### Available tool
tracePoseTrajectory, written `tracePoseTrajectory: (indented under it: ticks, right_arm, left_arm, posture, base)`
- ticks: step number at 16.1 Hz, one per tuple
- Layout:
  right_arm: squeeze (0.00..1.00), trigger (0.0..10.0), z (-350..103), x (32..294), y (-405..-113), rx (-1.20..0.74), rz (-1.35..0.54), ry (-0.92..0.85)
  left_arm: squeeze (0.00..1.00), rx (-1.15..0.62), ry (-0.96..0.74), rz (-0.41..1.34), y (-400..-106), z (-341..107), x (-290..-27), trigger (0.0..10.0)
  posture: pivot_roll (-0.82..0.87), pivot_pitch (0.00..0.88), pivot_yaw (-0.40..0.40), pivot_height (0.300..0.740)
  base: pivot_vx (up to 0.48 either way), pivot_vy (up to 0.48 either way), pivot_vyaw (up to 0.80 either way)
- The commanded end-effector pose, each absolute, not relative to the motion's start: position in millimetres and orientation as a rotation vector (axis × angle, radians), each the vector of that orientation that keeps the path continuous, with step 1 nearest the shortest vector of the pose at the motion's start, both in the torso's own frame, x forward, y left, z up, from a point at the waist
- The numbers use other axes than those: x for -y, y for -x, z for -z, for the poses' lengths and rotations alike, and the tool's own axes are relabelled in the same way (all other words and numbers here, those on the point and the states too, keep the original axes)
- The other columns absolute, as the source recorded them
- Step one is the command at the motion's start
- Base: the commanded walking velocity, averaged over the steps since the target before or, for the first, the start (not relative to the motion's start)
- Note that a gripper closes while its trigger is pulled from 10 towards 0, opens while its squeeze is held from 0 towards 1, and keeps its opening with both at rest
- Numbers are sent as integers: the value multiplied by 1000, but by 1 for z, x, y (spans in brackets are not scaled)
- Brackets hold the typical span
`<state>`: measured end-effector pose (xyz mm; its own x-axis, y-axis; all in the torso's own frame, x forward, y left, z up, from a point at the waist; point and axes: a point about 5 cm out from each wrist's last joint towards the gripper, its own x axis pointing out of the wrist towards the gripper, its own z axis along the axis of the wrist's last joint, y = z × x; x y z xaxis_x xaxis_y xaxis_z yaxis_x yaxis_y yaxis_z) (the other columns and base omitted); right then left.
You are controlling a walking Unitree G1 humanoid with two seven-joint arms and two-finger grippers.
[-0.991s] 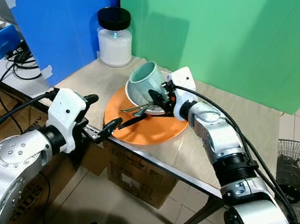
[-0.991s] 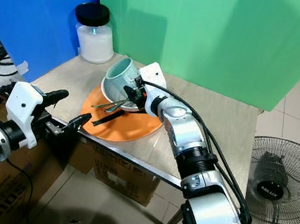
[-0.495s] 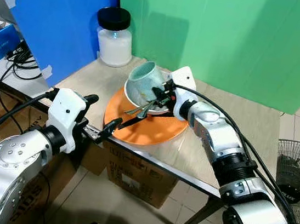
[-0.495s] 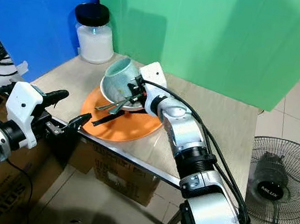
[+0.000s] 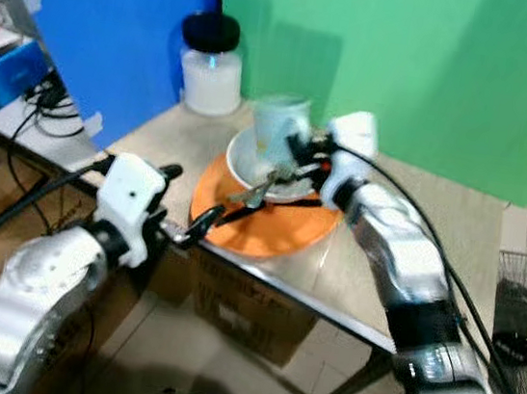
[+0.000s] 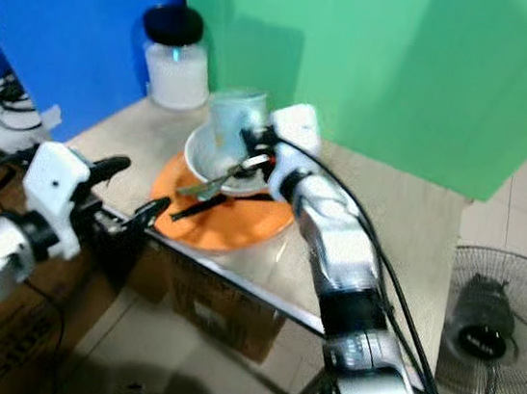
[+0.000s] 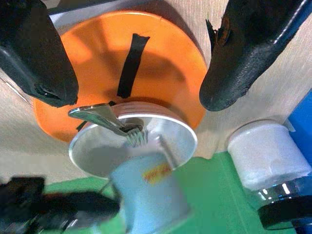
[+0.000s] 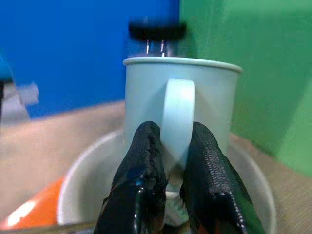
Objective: Setting the table
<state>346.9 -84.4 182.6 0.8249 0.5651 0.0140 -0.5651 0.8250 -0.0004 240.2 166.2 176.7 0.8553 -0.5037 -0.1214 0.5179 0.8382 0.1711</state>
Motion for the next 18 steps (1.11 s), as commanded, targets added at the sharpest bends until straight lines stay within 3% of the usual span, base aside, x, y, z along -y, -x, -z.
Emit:
tracePoseTrajectory:
  ticks: [1, 6, 7, 8, 9, 10, 14, 18]
  right_arm:
    - [0, 0, -197, 93, -342, 82, -569, -46]
    - [0, 0, -213, 130, -301, 192, -423, -105]
    - [0, 3059, -215, 140, -285, 190, -360, -99]
    - [0, 4392, -216, 144, -276, 181, -337, -76]
    - [0, 4392, -216, 145, -273, 170, -323, -63]
    - [0, 10000, -216, 147, -262, 164, -306, -36]
    - [0, 10000, -204, 143, -230, 118, -270, -41]
    - [0, 10000, -208, 144, -222, 133, -193, -68]
  left_arm:
    - [0, -39, -216, 534, -241, -182, -163, 10000]
    - [0, 31, -186, 480, -251, -192, -152, 10000]
    - [0, 43, -168, 487, -251, -193, -144, 10000]
    - [0, 45, -164, 487, -252, -193, -142, 10000]
    - [0, 47, -161, 485, -252, -192, -141, 10000]
    - [0, 54, -150, 482, -252, -193, -138, 10000]
    - [0, 85, -169, 456, -254, -194, -129, 10000]
    - [0, 85, -177, 432, -253, -193, -133, 10000]
  posture:
    - [88, 71, 16, 740]
    - [77, 65, 20, 740]
    - [65, 65, 23, 740]
    - [59, 64, 24, 740]
    - [58, 64, 25, 740]
    - [51, 64, 31, 740]
    - [50, 60, 36, 740]
    - [54, 57, 36, 740]
  base:
    - [0, 0, 0]
    - [0, 0, 0]
    - [0, 0, 0]
    - [0, 0, 0]
    - [0, 0, 0]
    - [0, 0, 0]
    - [0, 0, -770]
    - [0, 0, -800]
